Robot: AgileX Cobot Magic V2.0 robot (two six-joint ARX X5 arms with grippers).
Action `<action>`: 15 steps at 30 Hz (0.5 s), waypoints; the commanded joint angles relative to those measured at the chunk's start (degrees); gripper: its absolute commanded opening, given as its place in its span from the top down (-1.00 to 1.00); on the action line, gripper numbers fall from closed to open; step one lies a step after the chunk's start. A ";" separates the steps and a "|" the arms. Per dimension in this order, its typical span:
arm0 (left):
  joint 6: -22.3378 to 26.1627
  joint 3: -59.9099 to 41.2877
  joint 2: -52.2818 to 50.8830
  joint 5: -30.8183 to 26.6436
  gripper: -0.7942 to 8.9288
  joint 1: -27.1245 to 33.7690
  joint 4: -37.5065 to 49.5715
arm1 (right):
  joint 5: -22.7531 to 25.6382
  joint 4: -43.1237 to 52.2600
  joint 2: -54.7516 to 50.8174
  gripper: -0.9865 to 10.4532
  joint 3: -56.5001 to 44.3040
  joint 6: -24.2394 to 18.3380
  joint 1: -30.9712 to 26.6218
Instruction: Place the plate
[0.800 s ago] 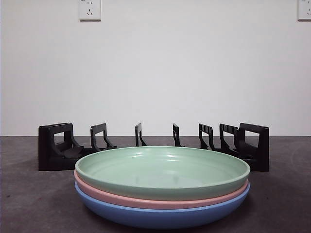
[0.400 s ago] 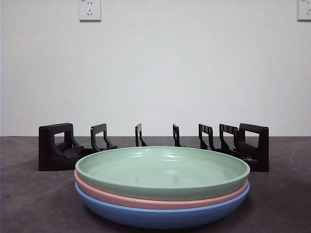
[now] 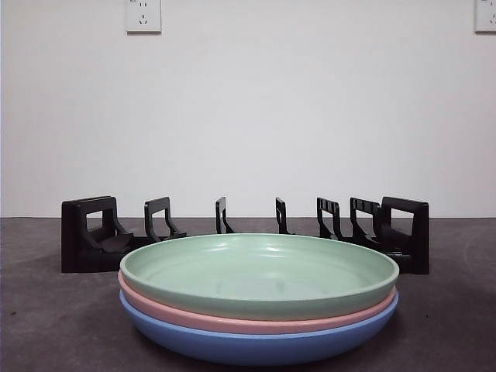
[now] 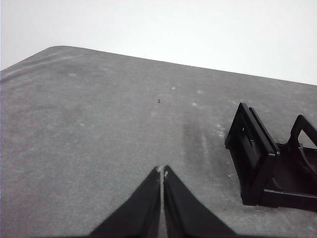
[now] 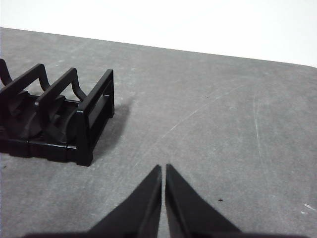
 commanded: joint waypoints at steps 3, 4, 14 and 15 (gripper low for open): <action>0.83 -1.14 -0.07 0.20 0.82 0.04 0.59 | 0.22 1.09 -0.04 0.81 -0.28 0.35 -0.07; 0.83 -1.14 -0.07 0.22 0.82 0.04 0.59 | 0.20 1.09 -0.04 0.81 -0.28 0.35 -0.07; 0.83 -1.14 -0.07 0.20 0.82 0.04 0.59 | 0.22 1.09 -0.04 0.81 -0.28 0.35 -0.07; 0.83 -1.14 -0.07 0.20 0.82 0.04 0.59 | 0.22 1.09 -0.04 0.81 -0.28 0.35 -0.07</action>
